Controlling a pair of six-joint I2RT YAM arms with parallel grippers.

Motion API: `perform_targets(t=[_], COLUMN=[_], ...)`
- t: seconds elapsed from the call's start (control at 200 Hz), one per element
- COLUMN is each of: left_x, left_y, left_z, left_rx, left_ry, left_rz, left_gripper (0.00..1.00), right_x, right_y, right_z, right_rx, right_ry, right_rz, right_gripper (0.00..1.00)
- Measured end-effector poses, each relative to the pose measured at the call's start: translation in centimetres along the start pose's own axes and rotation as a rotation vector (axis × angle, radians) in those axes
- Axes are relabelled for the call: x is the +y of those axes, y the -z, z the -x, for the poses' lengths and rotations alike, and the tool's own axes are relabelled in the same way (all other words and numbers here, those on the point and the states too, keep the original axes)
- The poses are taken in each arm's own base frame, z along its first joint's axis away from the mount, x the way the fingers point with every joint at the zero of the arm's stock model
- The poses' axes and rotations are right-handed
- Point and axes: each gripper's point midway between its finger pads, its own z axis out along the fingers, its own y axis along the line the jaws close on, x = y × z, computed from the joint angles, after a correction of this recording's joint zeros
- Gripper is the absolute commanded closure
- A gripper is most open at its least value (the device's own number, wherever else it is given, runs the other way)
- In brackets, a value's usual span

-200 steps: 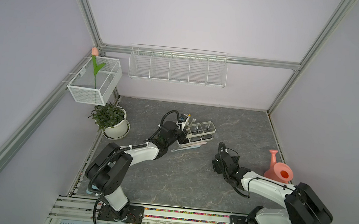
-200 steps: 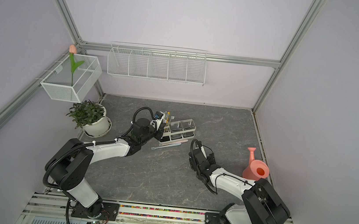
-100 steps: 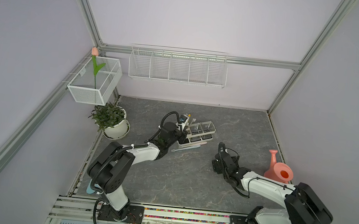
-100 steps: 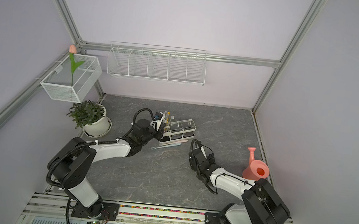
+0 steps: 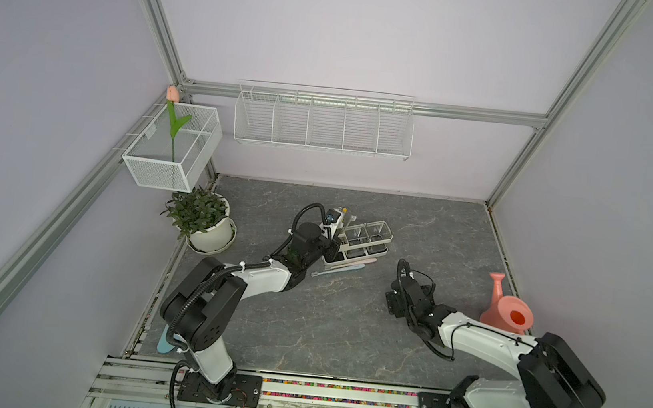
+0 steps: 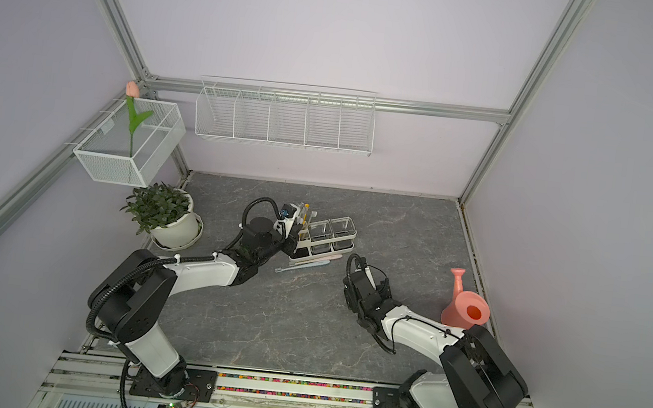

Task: Place the toothbrush into the toothbrush holder
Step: Place the toothbrush in the toothbrush holder.

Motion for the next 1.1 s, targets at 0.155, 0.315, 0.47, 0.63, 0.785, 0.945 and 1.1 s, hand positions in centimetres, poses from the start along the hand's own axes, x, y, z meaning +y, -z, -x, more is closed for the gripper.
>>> perform_targets(t=[0.155, 0.315, 0.47, 0.63, 0.785, 0.945, 1.1], left_x=[0.0, 0.0, 0.0, 0.0, 0.1, 0.2, 0.2], left_y=[0.0, 0.0, -0.1, -0.1, 0.0, 0.0, 0.0], left_z=[0.0, 0.0, -0.6, -1.1, -1.5, -1.5, -1.6], left_rx=[-0.002, -0.002, 0.016, 0.030, 0.041, 0.041, 0.041], left_ry=[0.000, 0.000, 0.003, 0.003, 0.003, 0.003, 0.003], left_rz=[0.000, 0.000, -0.001, 0.004, 0.011, 0.012, 0.014], left_gripper=[0.96, 0.87, 0.82, 0.79, 0.78, 0.77, 0.76], right_x=[0.0, 0.1, 0.1, 0.0, 0.0, 0.0, 0.0], right_y=[0.0, 0.0, 0.0, 0.0, 0.0, 0.0, 0.0], right_z=[0.0, 0.0, 0.1, 0.0, 0.0, 0.0, 0.0], right_rx=[0.000, 0.000, 0.000, 0.002, 0.002, 0.002, 0.002], right_ry=[0.000, -0.001, -0.001, 0.000, 0.000, 0.000, 0.000], right_rz=[0.001, 0.004, 0.003, 0.003, 0.003, 0.003, 0.003], right_gripper=[0.11, 0.11, 0.11, 0.11, 0.11, 0.11, 0.11])
